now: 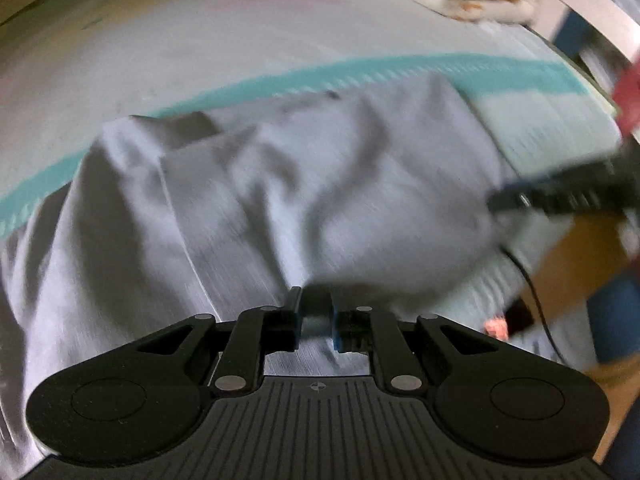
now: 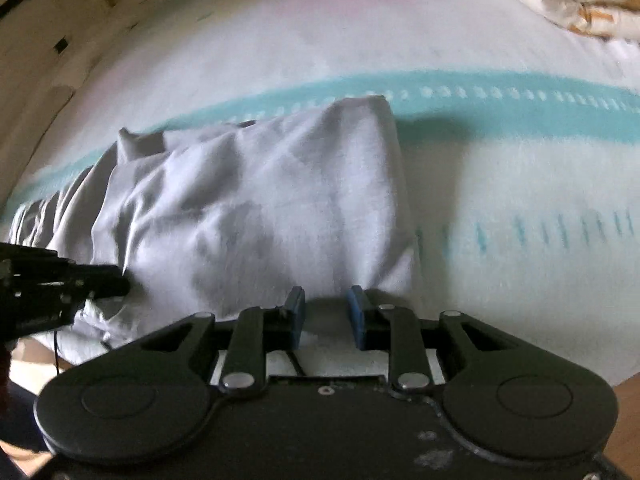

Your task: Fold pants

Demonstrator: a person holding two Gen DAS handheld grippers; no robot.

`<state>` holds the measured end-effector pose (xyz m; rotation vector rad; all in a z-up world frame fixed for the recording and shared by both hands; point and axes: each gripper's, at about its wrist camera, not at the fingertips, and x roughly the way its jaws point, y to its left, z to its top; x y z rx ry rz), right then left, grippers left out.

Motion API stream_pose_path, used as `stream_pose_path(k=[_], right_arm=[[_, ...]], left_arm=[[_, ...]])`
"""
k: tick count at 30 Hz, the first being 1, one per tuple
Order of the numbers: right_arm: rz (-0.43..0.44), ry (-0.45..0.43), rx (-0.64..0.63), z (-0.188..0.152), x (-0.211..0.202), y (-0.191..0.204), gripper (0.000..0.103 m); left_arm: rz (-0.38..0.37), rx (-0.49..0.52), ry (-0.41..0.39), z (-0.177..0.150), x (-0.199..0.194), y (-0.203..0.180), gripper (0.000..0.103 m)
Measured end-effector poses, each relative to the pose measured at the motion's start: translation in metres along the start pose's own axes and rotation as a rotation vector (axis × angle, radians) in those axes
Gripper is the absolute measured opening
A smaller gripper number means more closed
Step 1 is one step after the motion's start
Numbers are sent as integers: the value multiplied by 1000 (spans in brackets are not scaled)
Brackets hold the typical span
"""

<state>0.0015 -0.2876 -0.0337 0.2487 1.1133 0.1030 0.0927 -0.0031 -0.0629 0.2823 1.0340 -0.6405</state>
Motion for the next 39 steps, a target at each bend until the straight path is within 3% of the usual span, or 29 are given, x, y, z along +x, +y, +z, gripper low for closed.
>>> stream_pose_path(k=[4, 8, 10, 12, 14, 18, 23, 25, 26, 27, 28, 31, 35, 37, 39], right_arm=[[22, 16, -25, 6, -8, 2, 29], [49, -26, -8, 19, -17, 7, 30], [62, -39, -8, 27, -17, 9, 31], [69, -43, -14, 38, -10, 11, 31], [81, -43, -16, 43, -7, 14, 31], [106, -41, -20, 47, 2, 20, 32], [120, -38, -14, 47, 3, 21, 33], [127, -43, -7, 46, 3, 19, 33], [127, -43, -2, 46, 3, 17, 33], [127, -43, 4, 46, 2, 16, 34], [128, -44, 8, 46, 2, 15, 35], [129, -49, 13, 46, 2, 13, 35], [129, -72, 36, 48, -2, 10, 35], [128, -79, 45, 49, -2, 8, 35], [123, -78, 49, 50, -2, 6, 35]], left_arm=[[-63, -38, -7, -4, -10, 12, 21], [-70, -210, -97, 2, -19, 46, 23], [-92, -302, -120, 3, -17, 66, 34], [-131, -387, -114, 3, -8, 79, 55], [-170, -449, -91, 0, 3, 86, 63], [-208, -438, -133, 3, 11, 79, 78], [-238, -464, -162, 13, 21, 80, 79], [-260, -494, -167, 17, 25, 82, 76], [-271, -501, -169, 17, 25, 82, 59], [-283, -495, -160, 18, 26, 81, 22], [-281, -479, -137, 20, 28, 78, 7], [-240, -397, -176, 23, 19, 62, 8], [-82, -178, -363, 32, -12, 38, 8], [-94, -241, -314, 36, -7, 51, 9], [-164, -380, -180, 33, 13, 71, 12]])
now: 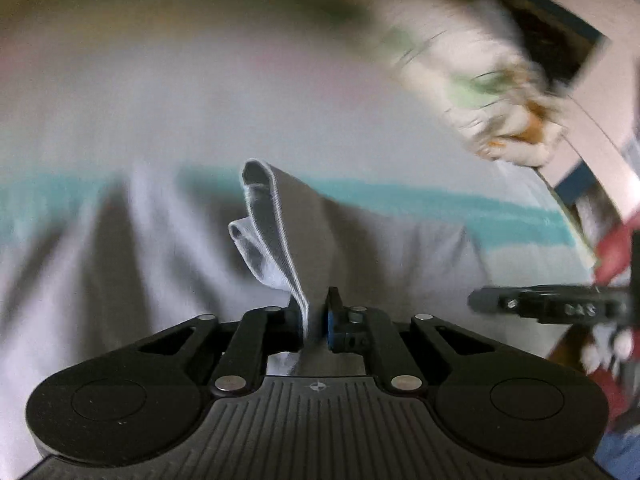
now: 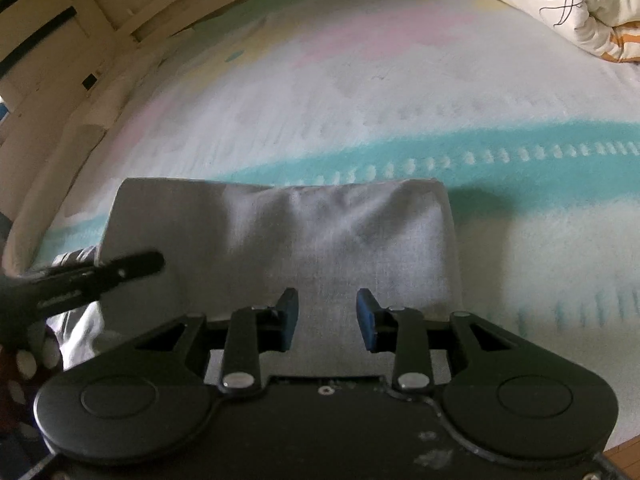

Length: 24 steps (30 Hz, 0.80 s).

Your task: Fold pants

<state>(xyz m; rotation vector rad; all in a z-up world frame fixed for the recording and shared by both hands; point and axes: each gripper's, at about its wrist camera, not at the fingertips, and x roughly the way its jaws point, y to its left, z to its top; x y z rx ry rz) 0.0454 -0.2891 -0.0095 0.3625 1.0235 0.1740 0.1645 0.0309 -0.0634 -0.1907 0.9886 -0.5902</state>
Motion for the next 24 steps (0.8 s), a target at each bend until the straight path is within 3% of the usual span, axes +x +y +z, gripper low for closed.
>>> stream_pose_path(k=[1, 4, 8, 11, 16, 19, 21, 24], right_arm=[[-3, 1, 0, 0, 0, -1, 35], [-11, 1, 7, -1, -1, -4, 35], [-4, -24, 29, 6, -5, -9, 36], [-3, -44, 31, 17, -3, -10, 36], [-51, -40, 36, 44, 25, -19, 35], [-88, -15, 70, 51, 45, -33, 27], [-87, -14, 104, 51, 51, -42, 18], [-83, -30, 115, 52, 48, -44, 18]], left_arm=[[5, -79, 61, -2, 10, 13, 13], [-28, -170, 63, -4, 7, 29, 19], [59, -73, -33, -4, -21, 10, 22], [59, -9, -62, -9, -33, -8, 22], [9, 68, 27, -29, -27, -20, 22], [39, 120, 112, -45, -20, -19, 22], [48, 148, 119, -53, -24, -16, 22], [71, 162, 122, -57, -32, -12, 25]])
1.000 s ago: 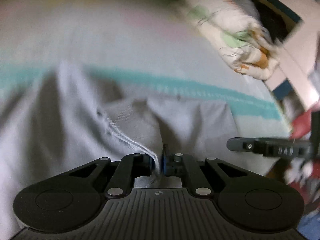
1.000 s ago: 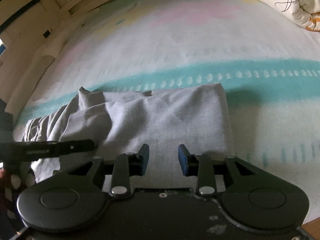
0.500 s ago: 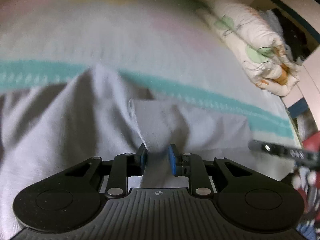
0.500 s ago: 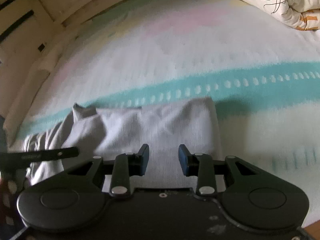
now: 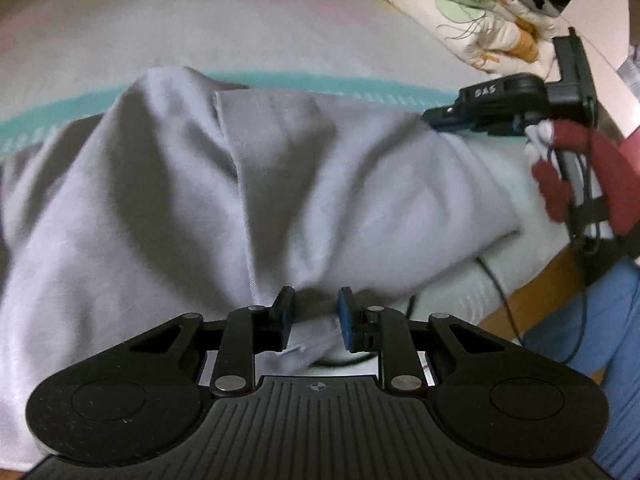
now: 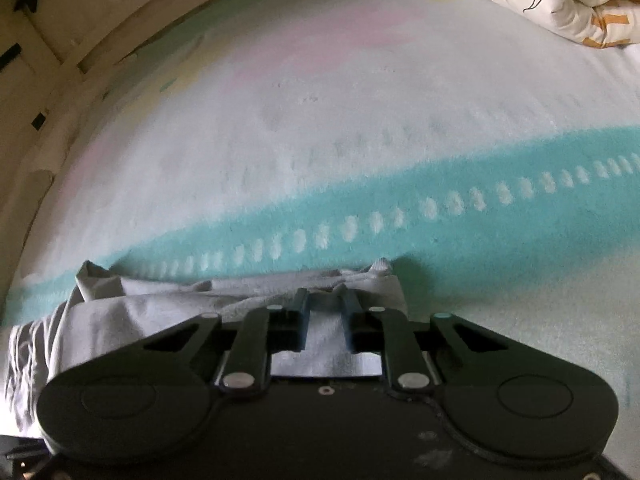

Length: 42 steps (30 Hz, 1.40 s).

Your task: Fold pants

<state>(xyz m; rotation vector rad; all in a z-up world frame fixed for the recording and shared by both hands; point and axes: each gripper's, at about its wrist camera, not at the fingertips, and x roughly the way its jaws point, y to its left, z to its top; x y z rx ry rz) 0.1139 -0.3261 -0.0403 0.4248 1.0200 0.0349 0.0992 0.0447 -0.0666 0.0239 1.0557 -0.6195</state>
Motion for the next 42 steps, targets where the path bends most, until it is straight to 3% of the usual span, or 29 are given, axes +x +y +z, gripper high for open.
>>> stream_pose_path(k=[4, 9, 20, 24, 26, 29, 32, 36, 38, 42], right_arm=[[-14, -50, -60, -4, -18, 16, 25], [128, -44, -177, -27, -37, 59, 26], [289, 32, -374, -45, 2, 166, 26], [198, 56, -375, -40, 41, 182, 22], [165, 56, -333, -36, 57, 178, 16], [164, 44, -278, -28, 53, 175, 19], [185, -34, -339, -27, 31, 187, 21], [254, -34, -400, -25, 33, 209, 21], [259, -22, -432, -25, 44, 219, 21], [140, 5, -426, -15, 77, 218, 20]], left_arm=[[8, -36, 8, -4, -9, 8, 25], [30, -54, -36, 0, -20, 11, 26], [186, -234, -182, 6, -38, 69, 26], [251, -301, -186, -1, -38, 100, 26], [221, -343, -197, -6, -39, 115, 25], [183, -397, -237, -11, -53, 124, 25], [174, -423, -295, -8, -69, 129, 26], [189, -468, -323, 5, -66, 140, 26], [216, -471, -338, 9, -67, 148, 26], [321, -498, -345, 9, -63, 174, 26]])
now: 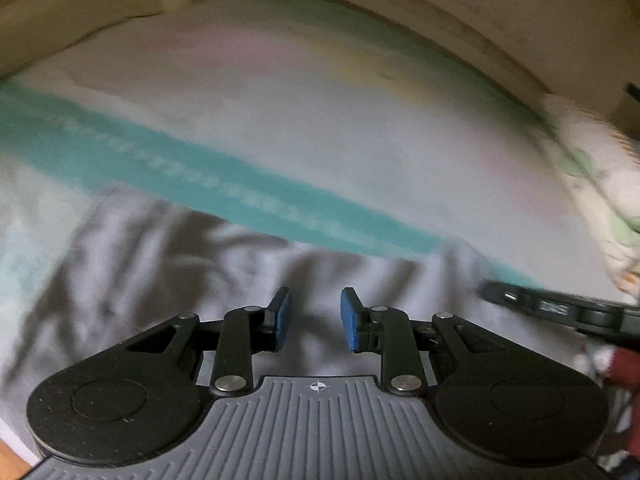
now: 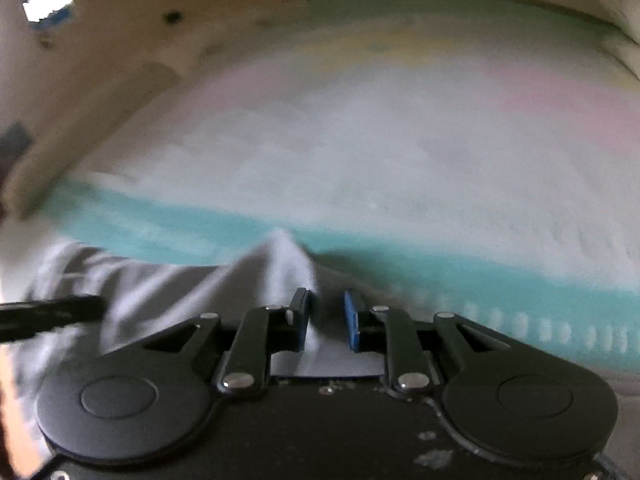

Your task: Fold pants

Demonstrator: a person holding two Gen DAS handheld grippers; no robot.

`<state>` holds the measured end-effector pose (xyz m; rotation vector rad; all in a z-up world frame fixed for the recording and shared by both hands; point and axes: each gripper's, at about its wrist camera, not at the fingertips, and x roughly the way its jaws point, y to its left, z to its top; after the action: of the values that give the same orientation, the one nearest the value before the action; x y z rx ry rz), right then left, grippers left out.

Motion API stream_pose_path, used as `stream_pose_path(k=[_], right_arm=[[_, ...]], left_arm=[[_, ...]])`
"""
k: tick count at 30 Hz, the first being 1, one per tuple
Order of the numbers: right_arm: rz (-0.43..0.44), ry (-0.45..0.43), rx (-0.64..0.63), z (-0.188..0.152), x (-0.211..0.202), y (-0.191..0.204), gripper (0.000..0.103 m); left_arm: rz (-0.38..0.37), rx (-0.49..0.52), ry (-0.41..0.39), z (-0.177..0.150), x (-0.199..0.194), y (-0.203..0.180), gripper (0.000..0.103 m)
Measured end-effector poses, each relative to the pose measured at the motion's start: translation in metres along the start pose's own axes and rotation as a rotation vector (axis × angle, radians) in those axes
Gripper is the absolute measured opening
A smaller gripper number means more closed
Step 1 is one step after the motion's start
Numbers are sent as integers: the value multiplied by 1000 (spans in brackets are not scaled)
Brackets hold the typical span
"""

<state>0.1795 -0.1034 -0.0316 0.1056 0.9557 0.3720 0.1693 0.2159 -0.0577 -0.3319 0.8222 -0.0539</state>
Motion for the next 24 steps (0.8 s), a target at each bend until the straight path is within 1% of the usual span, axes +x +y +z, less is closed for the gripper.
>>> stream_pose_path(k=[1, 2, 3, 4, 6, 7, 9, 10, 11, 13, 15, 18, 20, 22, 23, 24], right_arm=[[-8, 12, 15, 1, 6, -6, 19], [-3, 7, 21, 2, 9, -10, 18], [-5, 0, 16, 3, 10, -11, 18], [-8, 3, 8, 4, 9, -11, 18], [-15, 4, -17, 3, 7, -7, 19], [-15, 2, -17, 3, 6, -9, 19], [-14, -23, 7, 6, -1, -11, 23], [-14, -48, 6, 6, -7, -8, 24], [-10, -78, -11, 7, -13, -3, 24], [30, -105, -47, 7, -22, 7, 24], [93, -97, -75, 9, -25, 18, 24], [148, -62, -123, 10, -15, 38, 24], [129, -42, -146, 10, -5, 48, 23], [71, -12, -119, 10, 8, 48, 21], [23, 3, -82, 11, 17, 39, 15], [6, 3, -46, 12, 21, 29, 0]], left_arm=[[2, -33, 7, 2, 4, 9, 25], [-8, -71, 8, 4, 7, 18, 25], [2, -96, 0, 6, 8, 25, 23], [10, -97, -1, 9, 8, 27, 23], [64, -73, -27, 16, 8, 31, 21], [61, -83, -27, 18, 8, 34, 21], [39, -150, -20, 19, 7, 41, 21], [40, -157, -21, 20, 5, 42, 21], [48, -139, -21, 19, 5, 39, 21], [67, -95, -18, 19, 8, 33, 21], [72, -99, -14, 19, 12, 32, 21], [58, -150, 0, 25, 14, 38, 21], [41, -194, 0, 30, 17, 44, 21], [24, -237, -1, 33, 22, 51, 20], [18, -256, -2, 34, 24, 54, 19], [16, -266, -2, 34, 26, 55, 18]])
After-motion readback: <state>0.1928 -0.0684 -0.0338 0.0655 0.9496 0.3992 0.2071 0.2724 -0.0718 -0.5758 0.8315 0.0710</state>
